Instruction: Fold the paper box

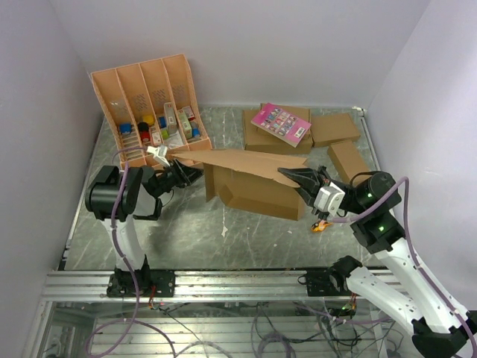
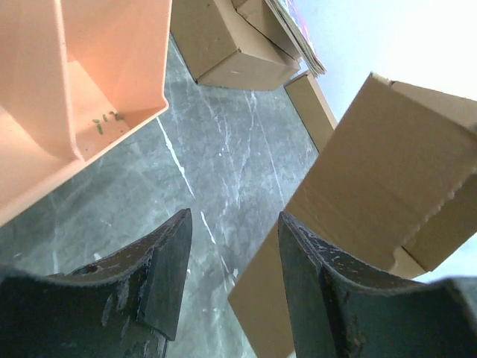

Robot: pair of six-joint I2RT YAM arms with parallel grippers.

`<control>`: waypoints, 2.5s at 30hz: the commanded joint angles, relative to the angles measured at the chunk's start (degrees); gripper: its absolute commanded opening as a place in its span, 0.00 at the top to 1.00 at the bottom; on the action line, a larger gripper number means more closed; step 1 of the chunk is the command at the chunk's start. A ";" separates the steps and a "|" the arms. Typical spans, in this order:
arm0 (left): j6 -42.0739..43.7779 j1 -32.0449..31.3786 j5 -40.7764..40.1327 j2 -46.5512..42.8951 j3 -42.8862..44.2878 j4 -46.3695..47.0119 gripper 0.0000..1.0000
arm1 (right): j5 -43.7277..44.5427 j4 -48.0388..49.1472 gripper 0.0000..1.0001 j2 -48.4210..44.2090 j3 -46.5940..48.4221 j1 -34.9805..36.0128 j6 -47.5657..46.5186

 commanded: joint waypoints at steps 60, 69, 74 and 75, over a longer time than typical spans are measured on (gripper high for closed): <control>-6.63 -15.85 -1.91 -3.45 -7.99 16.39 0.30 | -0.06 1.68 1.00 -11.05 -12.77 -0.48 -1.13; -3.65 -13.85 -8.91 -4.89 -1.68 -1.60 0.30 | 7.85 6.58 1.00 0.80 -6.79 -0.98 7.59; 0.82 -10.70 -12.20 -9.08 6.38 -17.65 0.29 | 5.35 11.05 1.00 8.37 -3.48 -7.08 10.40; 2.57 -9.98 -13.25 -10.11 8.12 -22.74 0.29 | 3.87 12.90 1.00 9.79 -2.91 -9.98 11.13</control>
